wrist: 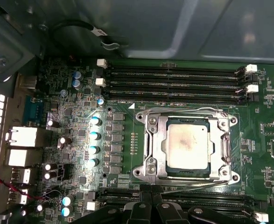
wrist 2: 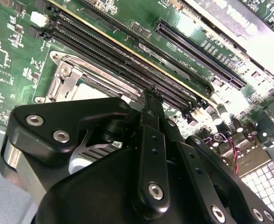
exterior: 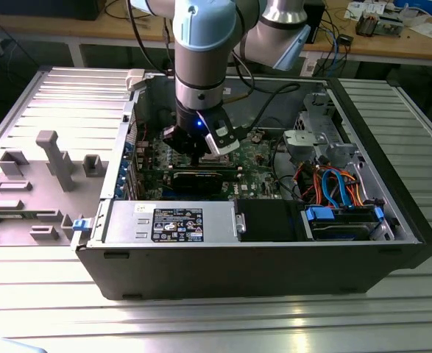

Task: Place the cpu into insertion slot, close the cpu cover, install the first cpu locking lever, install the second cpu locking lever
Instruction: 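Install the second cpu locking lever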

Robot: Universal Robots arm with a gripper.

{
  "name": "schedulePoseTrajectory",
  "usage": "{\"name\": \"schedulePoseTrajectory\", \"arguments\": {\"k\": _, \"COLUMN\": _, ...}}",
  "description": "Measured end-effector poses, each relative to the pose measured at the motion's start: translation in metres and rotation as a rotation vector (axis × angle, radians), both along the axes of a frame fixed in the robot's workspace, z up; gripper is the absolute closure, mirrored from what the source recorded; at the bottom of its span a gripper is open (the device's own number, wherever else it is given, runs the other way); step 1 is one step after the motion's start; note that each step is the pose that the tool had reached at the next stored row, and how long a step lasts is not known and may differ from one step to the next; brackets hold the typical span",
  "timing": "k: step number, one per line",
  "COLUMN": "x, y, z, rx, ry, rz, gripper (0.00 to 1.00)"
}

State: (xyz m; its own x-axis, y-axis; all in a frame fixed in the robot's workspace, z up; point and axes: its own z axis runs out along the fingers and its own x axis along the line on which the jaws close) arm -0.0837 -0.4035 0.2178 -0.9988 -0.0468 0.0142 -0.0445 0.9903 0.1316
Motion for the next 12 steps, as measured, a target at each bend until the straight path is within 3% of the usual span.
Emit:
{"name": "schedulePoseTrajectory", "arguments": {"k": 4, "x": -0.0008, "y": -0.0015, "z": -0.0008, "rx": 0.0024, "ry": 0.0, "rz": 0.0, "gripper": 0.89}}
{"name": "schedulePoseTrajectory", "arguments": {"k": 9, "x": -0.0042, "y": -0.0018, "z": -0.0047, "rx": 0.0132, "ry": 0.0, "rz": 0.021, "gripper": 0.89}}
{"name": "schedulePoseTrajectory", "arguments": {"k": 10, "x": -0.0044, "y": -0.0018, "z": -0.0059, "rx": 0.0165, "ry": 0.0001, "rz": 0.026, "gripper": 0.89}}
{"name": "schedulePoseTrajectory", "arguments": {"k": 12, "x": -0.0045, "y": -0.0018, "z": -0.0081, "rx": 0.0368, "ry": -0.0002, "rz": 0.034, "gripper": 0.89}}
